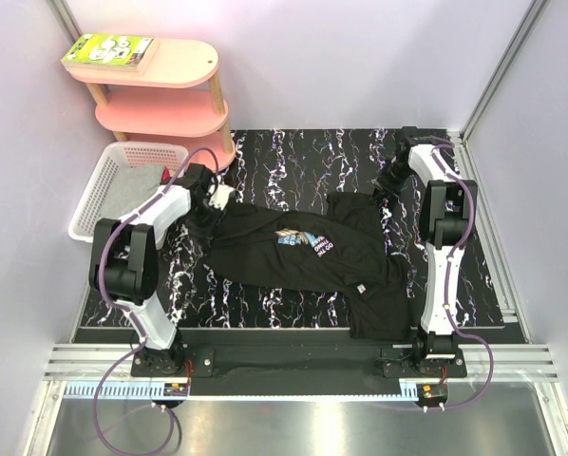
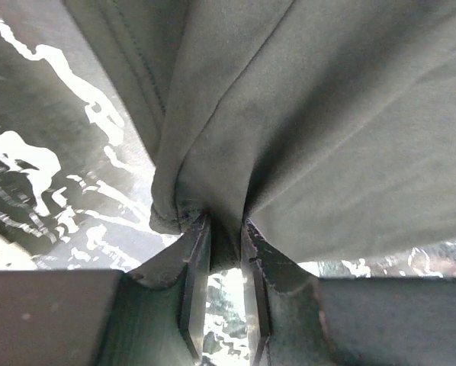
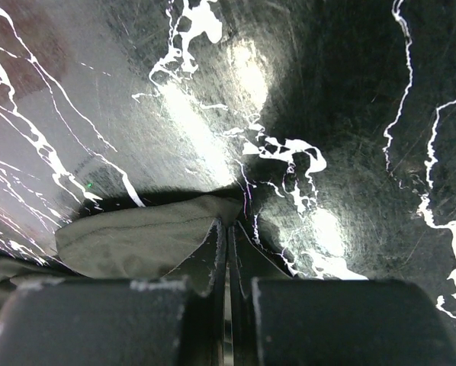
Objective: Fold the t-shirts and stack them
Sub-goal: Flatten out the tshirt
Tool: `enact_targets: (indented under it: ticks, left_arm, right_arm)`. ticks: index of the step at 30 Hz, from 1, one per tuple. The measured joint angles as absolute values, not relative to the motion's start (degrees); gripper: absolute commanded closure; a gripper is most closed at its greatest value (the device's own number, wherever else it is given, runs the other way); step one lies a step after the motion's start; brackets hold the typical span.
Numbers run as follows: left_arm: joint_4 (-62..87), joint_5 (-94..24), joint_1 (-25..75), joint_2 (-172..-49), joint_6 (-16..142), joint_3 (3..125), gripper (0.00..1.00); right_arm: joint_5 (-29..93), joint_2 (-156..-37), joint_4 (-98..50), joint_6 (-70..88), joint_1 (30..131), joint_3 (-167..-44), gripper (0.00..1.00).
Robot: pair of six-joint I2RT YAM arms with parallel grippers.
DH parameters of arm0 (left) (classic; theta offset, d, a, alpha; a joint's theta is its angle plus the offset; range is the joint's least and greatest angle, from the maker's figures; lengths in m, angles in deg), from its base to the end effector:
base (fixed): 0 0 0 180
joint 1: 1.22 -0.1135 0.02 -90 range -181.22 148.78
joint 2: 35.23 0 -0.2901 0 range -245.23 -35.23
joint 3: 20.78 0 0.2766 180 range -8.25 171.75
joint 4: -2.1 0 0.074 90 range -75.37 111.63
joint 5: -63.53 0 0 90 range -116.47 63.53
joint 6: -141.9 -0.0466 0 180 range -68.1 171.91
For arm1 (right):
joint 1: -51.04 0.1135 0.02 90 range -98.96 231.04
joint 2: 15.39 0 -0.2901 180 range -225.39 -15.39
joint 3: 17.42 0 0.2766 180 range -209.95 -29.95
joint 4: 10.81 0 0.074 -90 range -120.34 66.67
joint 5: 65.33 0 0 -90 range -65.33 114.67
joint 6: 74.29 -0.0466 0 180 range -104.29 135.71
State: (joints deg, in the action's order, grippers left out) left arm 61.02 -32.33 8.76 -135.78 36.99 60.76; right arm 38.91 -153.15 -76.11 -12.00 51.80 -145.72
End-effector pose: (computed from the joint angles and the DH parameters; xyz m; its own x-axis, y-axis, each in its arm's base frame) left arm 0.3535 -0.0670 0.1909 -0.8809 0.4149 -0.2278 0.4347 0.8996 -0.0427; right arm 0.5387 0.0186 0.1481 -0.8901 0.4389 -0.1224 0.3800 0.8632 0.3323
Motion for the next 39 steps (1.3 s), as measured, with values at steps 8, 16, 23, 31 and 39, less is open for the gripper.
enact_targets:
  ticks: [8, 16, 23, 31, 39]
  left_arm:
    - [65.72, -31.98, 8.76, -131.76, 35.89, 69.85, 0.95]
    - [68.1, -29.91, 8.74, -129.94, 33.8, 79.97, 0.99]
    - [70.13, -26.74, 8.39, -129.38, 32.07, 81.13, 1.0]
    - [75.38, -21.71, 7.97, -122.91, 29.14, 90.22, 1.0]
    - [85.19, -19.75, 7.93, -111.08, 25.82, 103.05, 0.99]
  right_arm:
    - [38.91, -150.5, -76.52, -12.02, 51.8, -145.54, 1.0]
    - [39.87, -141.3, -77.31, -12.61, 51.77, -148.73, 1.0]
    - [42.95, -126.24, -77.64, -14.34, 51.8, -148.8, 1.0]
    - [48.15, -104.75, -77.46, -18.49, 51.8, -143.68, 1.0]
    - [51.26, -88.67, -83.32, -21.26, 51.8, -144.4, 1.0]
